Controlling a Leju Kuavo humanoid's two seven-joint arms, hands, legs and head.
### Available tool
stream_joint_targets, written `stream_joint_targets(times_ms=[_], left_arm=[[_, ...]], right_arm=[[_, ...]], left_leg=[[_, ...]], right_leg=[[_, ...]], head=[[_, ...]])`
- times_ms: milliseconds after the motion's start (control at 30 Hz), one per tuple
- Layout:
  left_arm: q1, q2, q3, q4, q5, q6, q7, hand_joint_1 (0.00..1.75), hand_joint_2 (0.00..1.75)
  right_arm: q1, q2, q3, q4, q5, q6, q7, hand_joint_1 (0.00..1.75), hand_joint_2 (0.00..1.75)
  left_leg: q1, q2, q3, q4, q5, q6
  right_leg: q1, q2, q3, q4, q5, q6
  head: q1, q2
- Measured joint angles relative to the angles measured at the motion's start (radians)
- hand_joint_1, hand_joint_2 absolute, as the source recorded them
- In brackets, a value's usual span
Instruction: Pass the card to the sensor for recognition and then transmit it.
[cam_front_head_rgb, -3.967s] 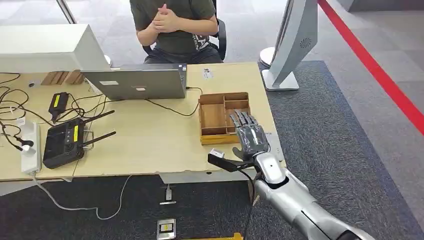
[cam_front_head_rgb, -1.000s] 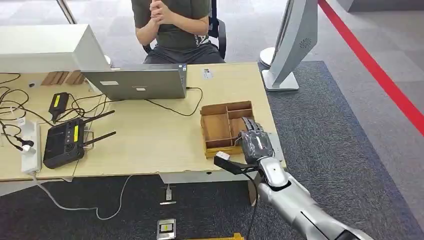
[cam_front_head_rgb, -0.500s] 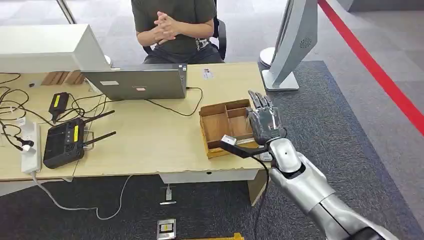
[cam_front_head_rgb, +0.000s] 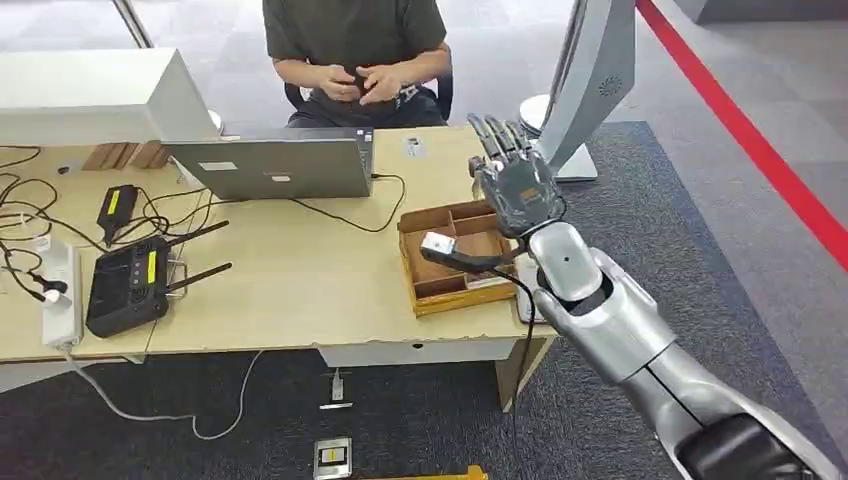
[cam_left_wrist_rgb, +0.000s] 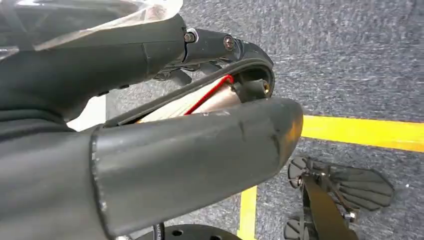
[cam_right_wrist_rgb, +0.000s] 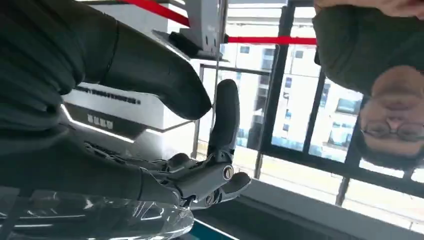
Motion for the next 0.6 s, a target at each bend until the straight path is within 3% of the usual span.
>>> stream_joint_targets(times_ms=[200,367,600], left_arm=[[0.0,0.0,-0.007,0.0,-0.007,-0.002,-0.013,0.0,0.0],[0.0,0.0,-0.009,0.0,-0.013,-0.004,-0.025,0.0,0.0],[0.001,0.0,-0.019,0.0,-0.016,-0.005,0.014,0.0,0.0]], right_arm=[[-0.109,0.057,0.044,0.095,-0.002,-0.013,-0.01,1.75,1.75],[-0.189,0.092,0.079,0.2,0.05,-0.014,0.022,1.75,1.75],[-0.276,0.138,0.113,0.374,0.084,-0.006,0.035,1.75,1.75]], left_leg=[[0.0,-0.001,-0.001,0.0,0.0,0.0],[0.0,0.0,-0.001,0.0,0.0,0.0],[0.0,-0.001,-0.001,0.0,0.0,0.0]], right_leg=[[0.0,0.0,0.0,0.0,0.0,0.0],[0.0,0.0,-0.001,0.0,0.0,0.0],[0.0,0.0,-0.001,0.0,0.0,0.0]], head=[[0.0,0.0],[0.0,0.0],[0.0,0.0]])
